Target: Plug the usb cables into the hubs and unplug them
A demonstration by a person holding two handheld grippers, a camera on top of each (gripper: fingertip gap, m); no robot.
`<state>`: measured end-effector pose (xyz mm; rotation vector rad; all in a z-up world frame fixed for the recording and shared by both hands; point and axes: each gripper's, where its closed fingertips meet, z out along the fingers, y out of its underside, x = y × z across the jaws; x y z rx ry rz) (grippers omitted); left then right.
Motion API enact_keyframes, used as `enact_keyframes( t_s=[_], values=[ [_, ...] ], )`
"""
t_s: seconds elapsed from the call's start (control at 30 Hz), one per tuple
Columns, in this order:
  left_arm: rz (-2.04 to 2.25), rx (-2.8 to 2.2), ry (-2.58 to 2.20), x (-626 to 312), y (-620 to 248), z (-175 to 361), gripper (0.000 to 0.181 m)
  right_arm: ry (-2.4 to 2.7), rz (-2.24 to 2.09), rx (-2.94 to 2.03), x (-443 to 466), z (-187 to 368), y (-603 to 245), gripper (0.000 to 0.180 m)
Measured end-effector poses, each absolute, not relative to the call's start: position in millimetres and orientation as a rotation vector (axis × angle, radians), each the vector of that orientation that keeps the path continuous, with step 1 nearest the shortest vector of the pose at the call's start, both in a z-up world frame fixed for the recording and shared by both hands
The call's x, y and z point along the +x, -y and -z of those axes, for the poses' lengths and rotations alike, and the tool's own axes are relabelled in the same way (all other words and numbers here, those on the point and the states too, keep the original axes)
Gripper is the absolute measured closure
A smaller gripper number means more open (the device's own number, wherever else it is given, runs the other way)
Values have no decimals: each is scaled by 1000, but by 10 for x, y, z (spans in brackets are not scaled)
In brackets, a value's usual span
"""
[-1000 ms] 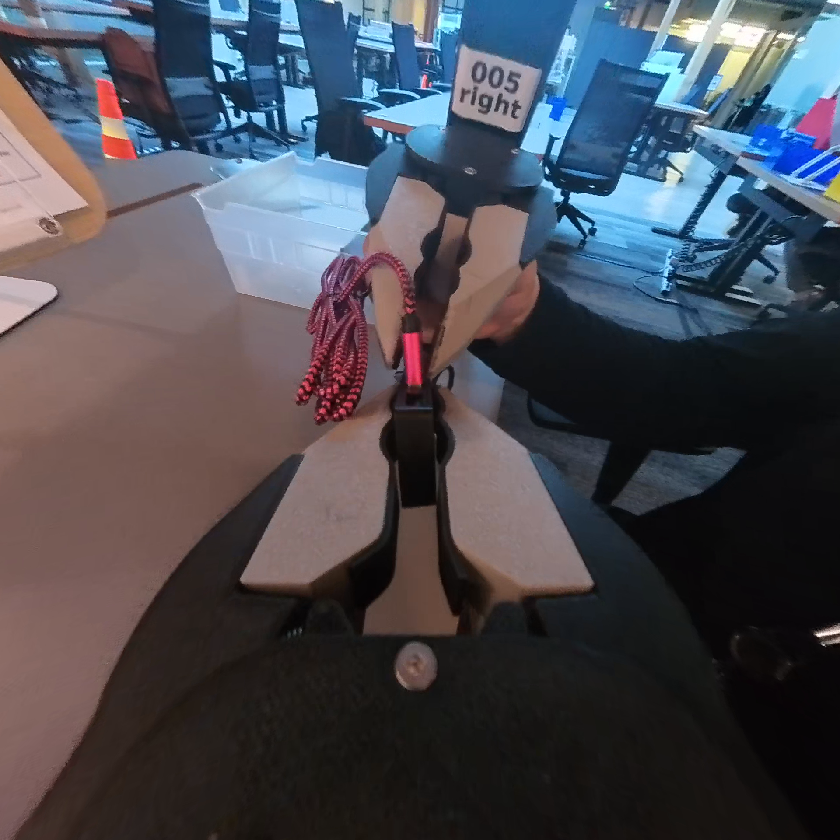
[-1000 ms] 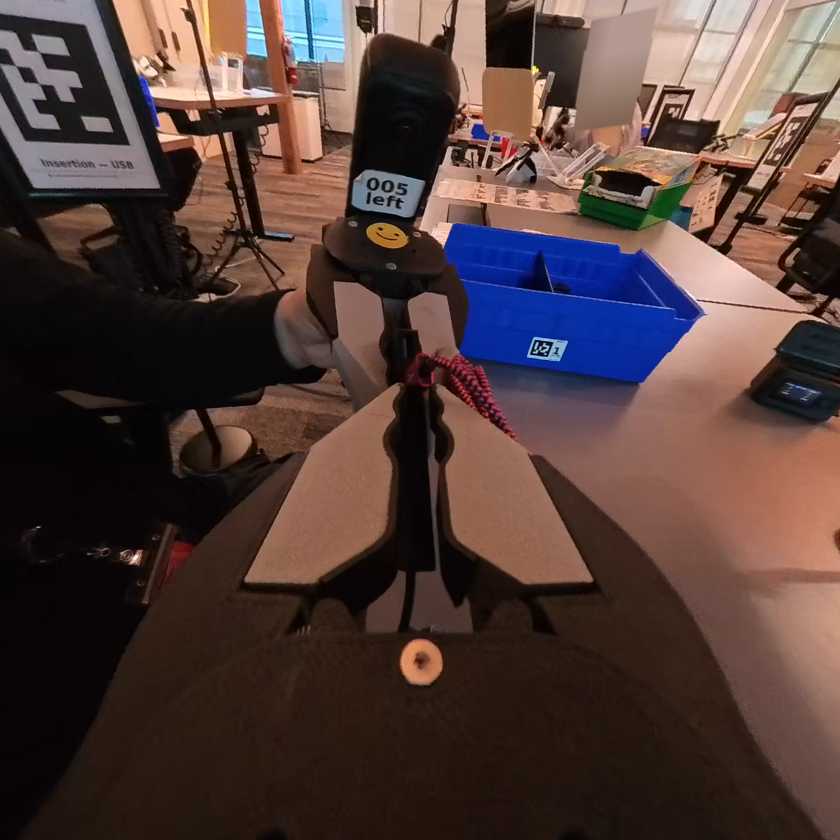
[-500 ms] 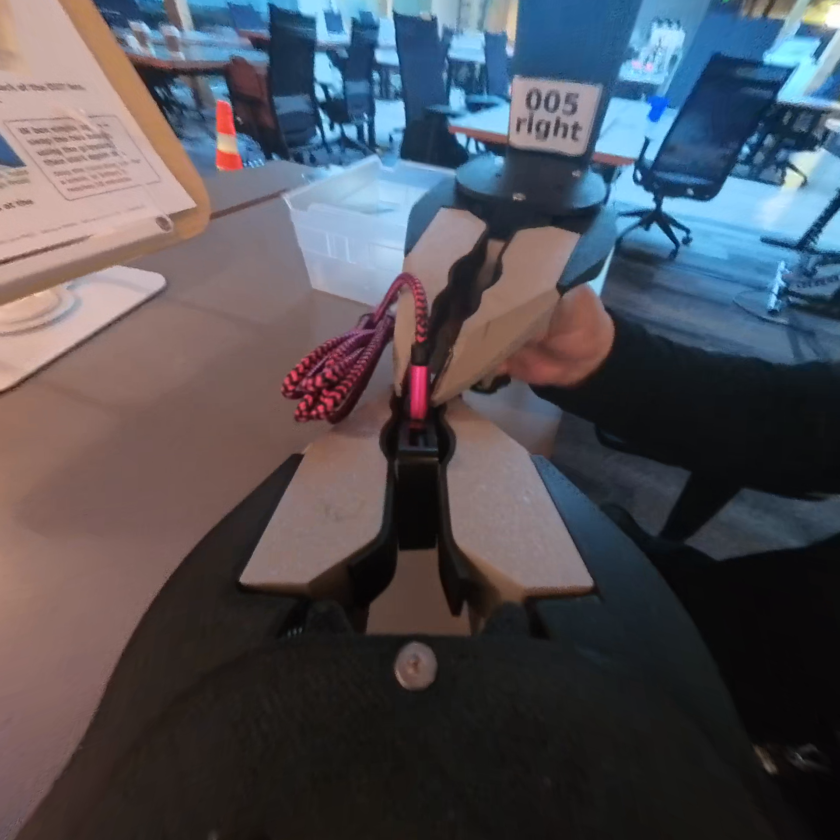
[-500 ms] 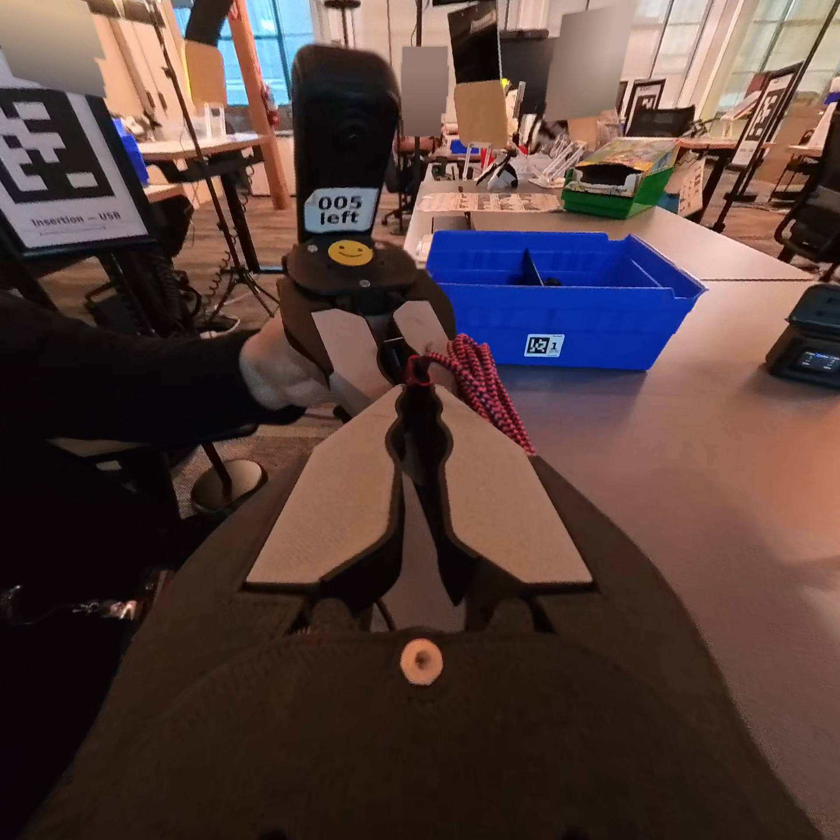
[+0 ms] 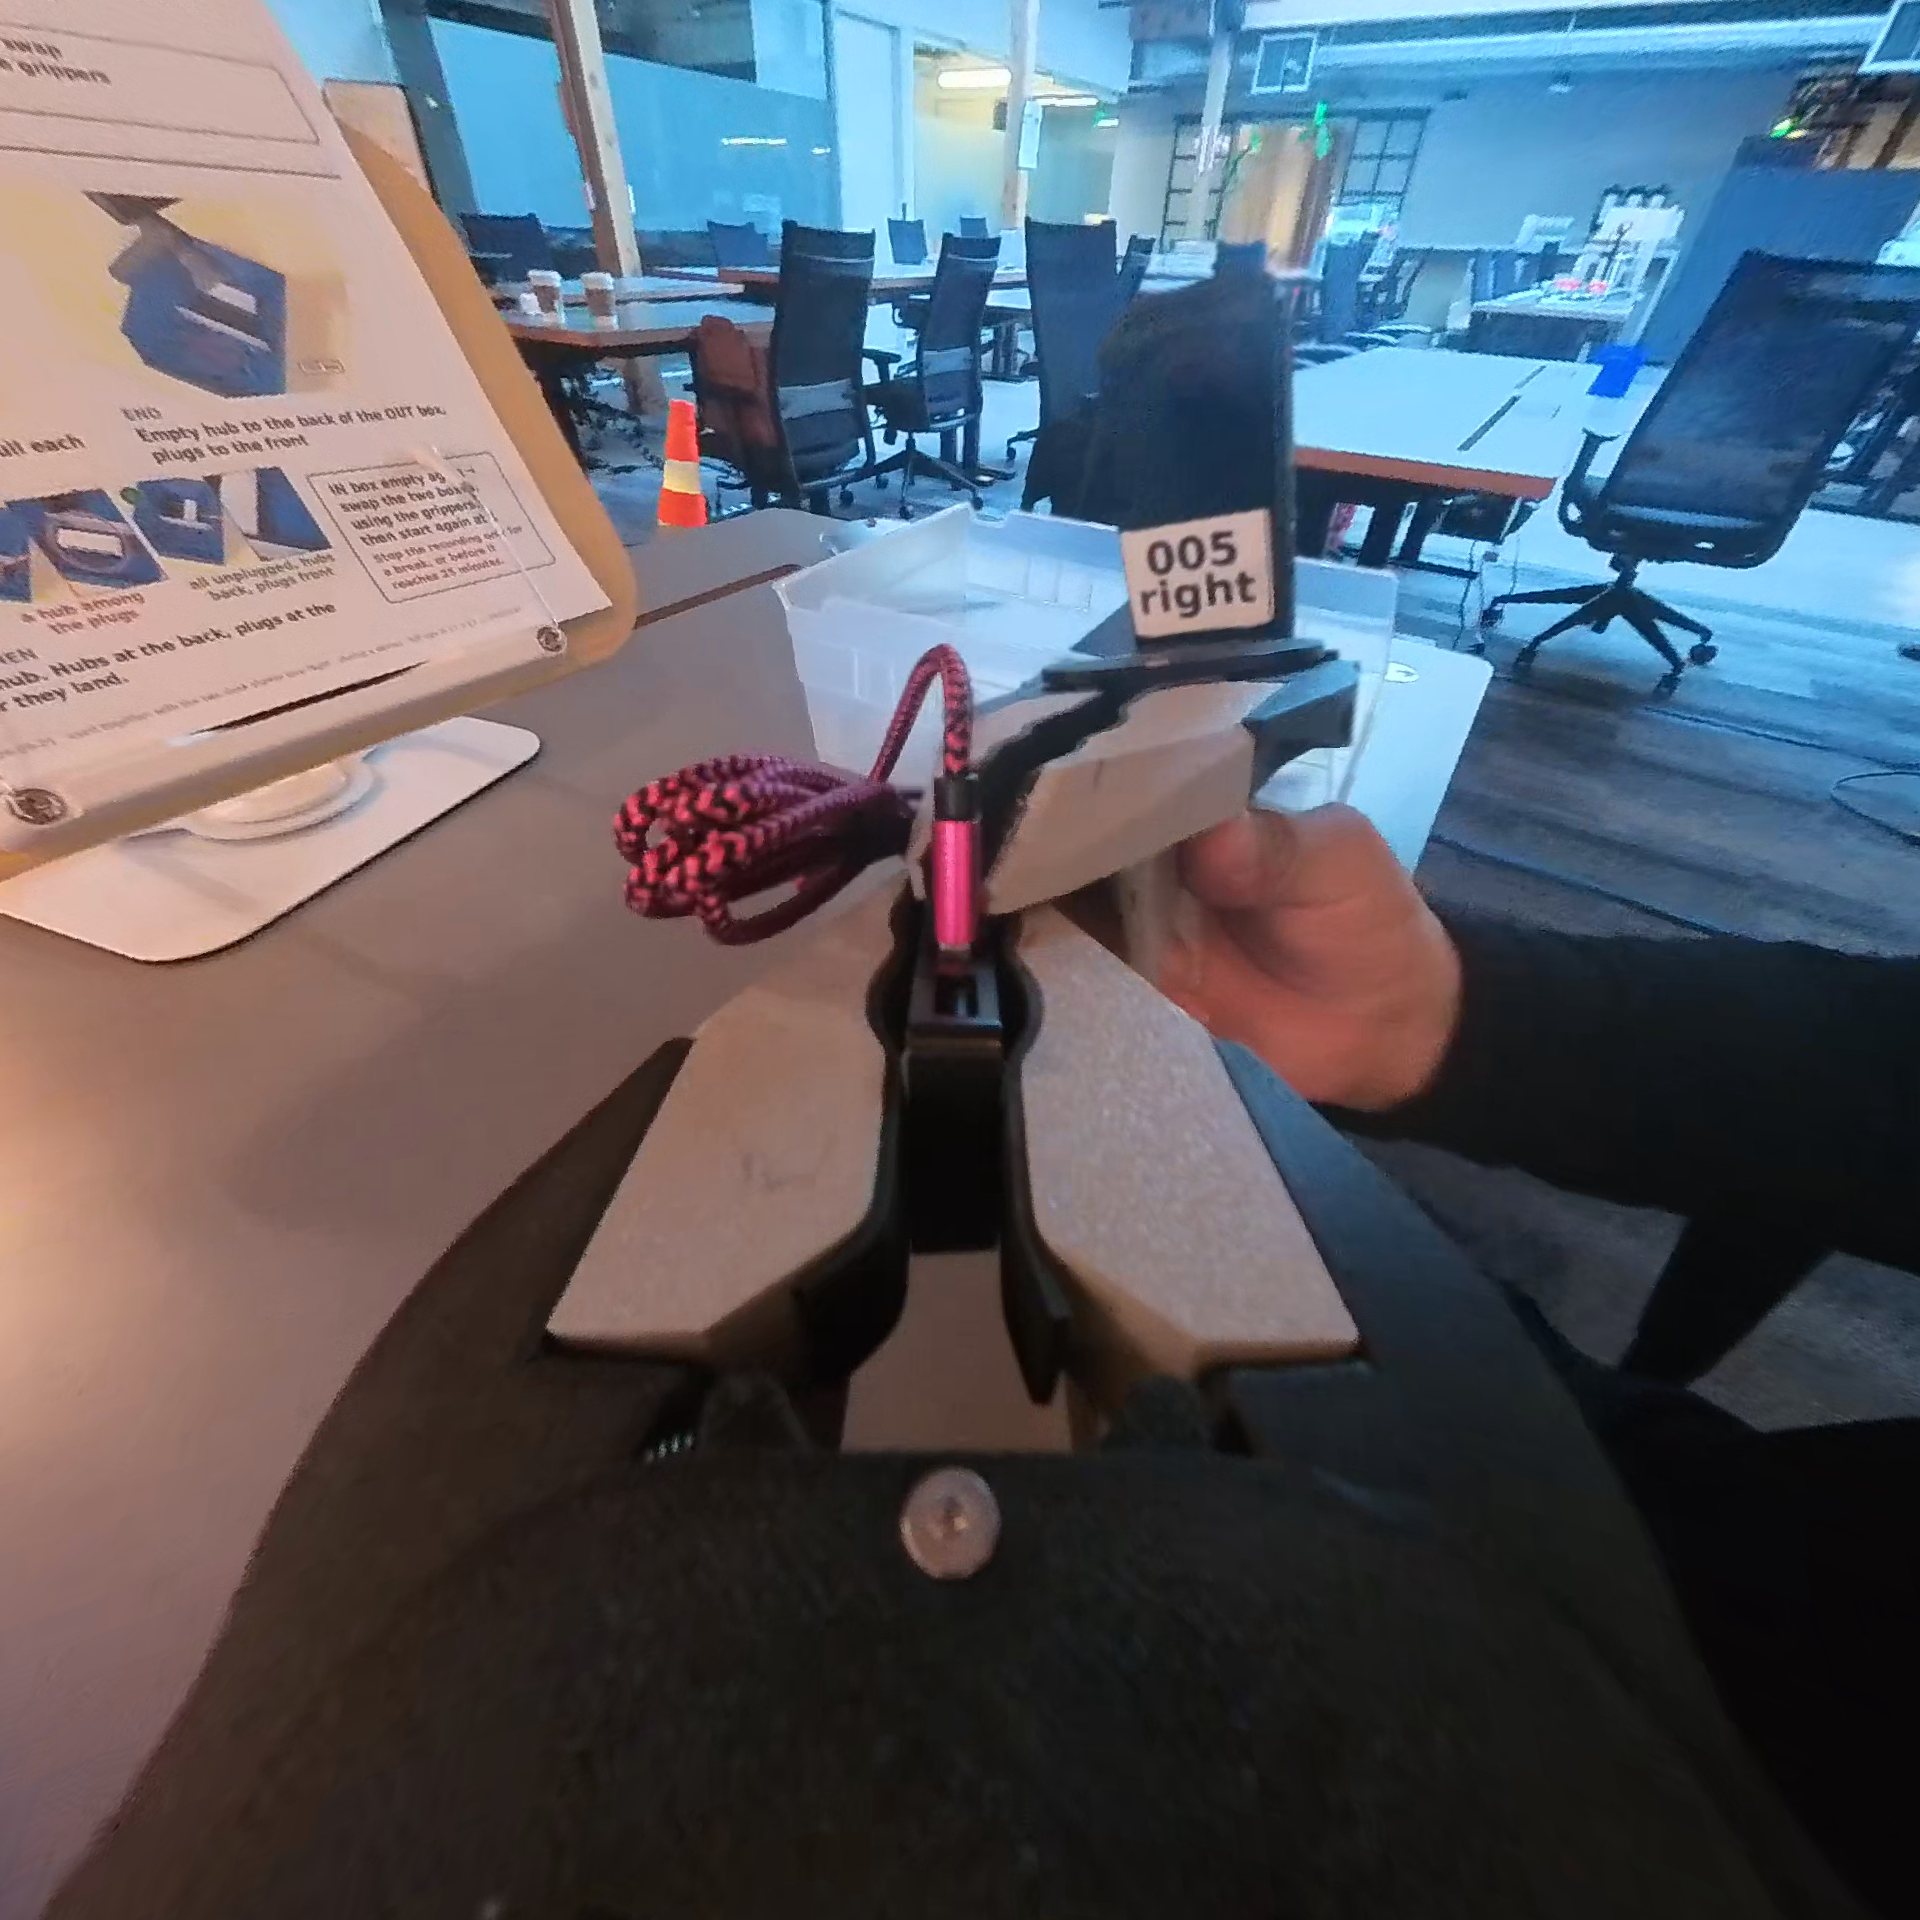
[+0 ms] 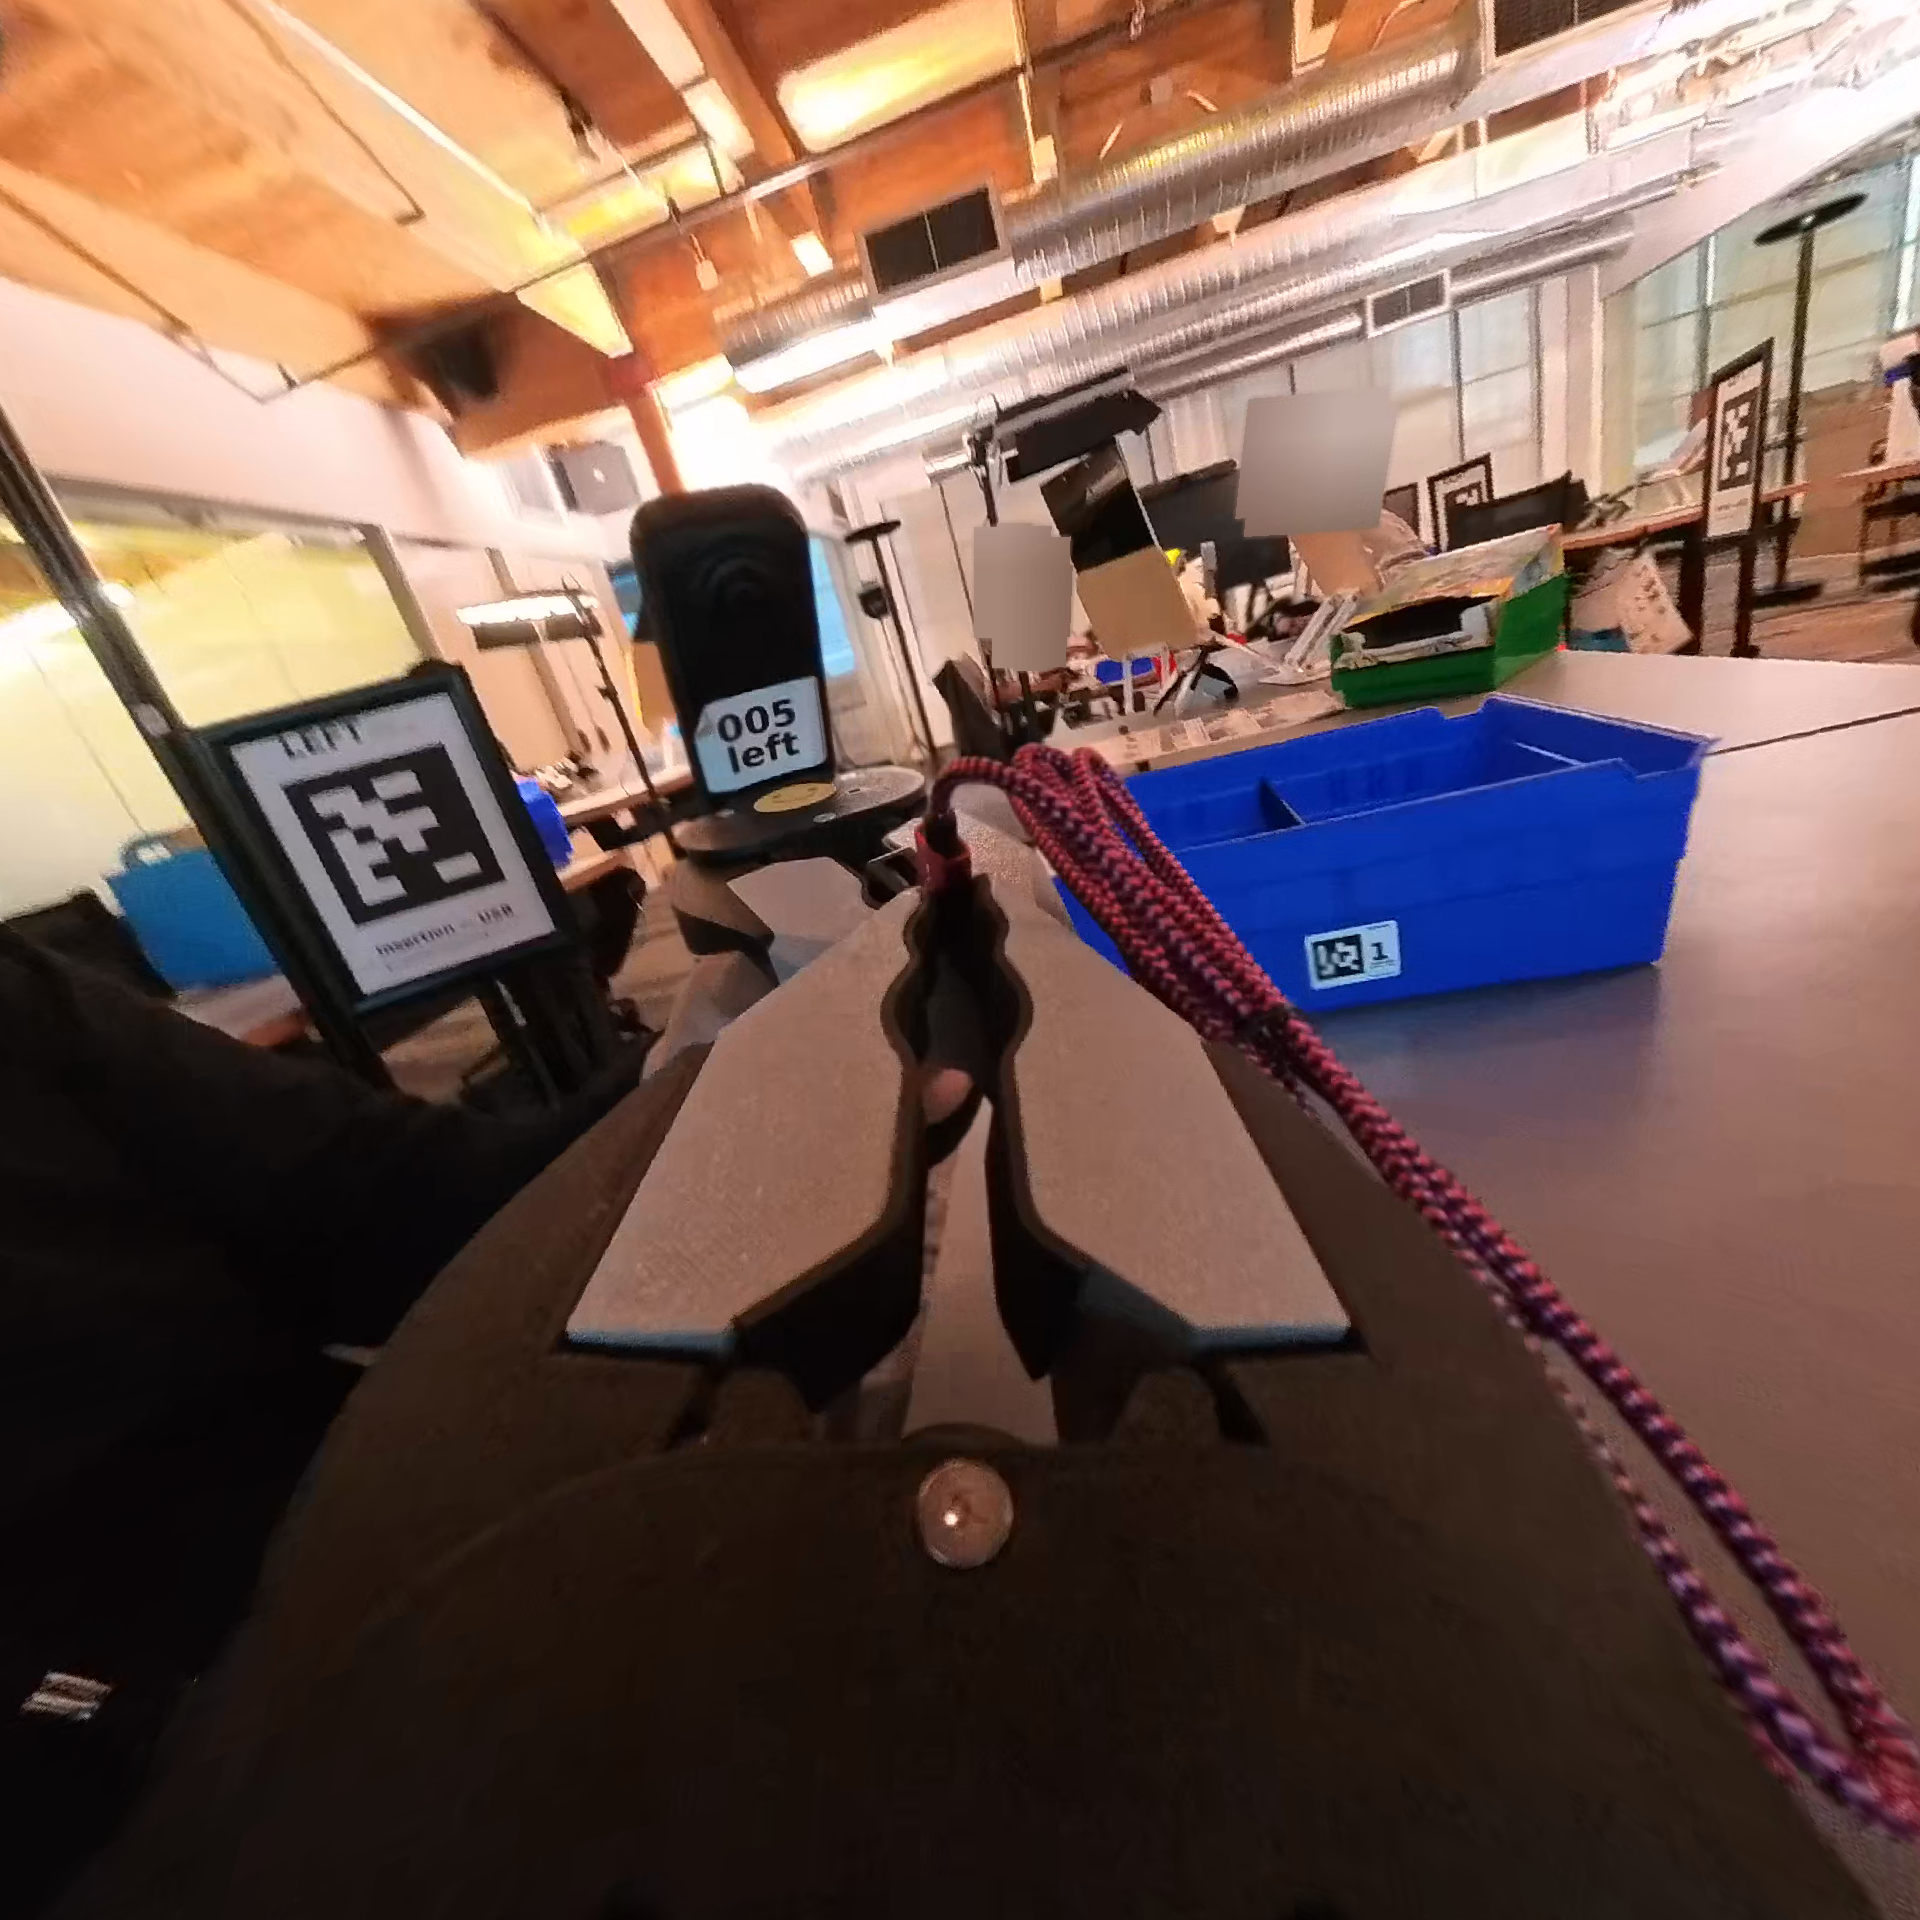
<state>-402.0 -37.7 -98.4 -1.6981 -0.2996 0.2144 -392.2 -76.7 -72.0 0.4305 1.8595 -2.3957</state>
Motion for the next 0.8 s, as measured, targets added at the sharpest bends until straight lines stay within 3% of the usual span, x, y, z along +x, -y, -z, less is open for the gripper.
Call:
enact_keyframes(
  t_s=[0.27,0.5,0.8],
  values=[
    [-271,-1694,276,-3941,394,854,172,-1773,2429,378,-3830,546,754,177],
    [-274,-1801,254,-3875,402,964,172,-2233,2366,205,-3777,652,744,177],
    [-243,-1858,242,-3847,396,1062,173,-2277,2322,177,-3761,745,769,174]
  ],
)
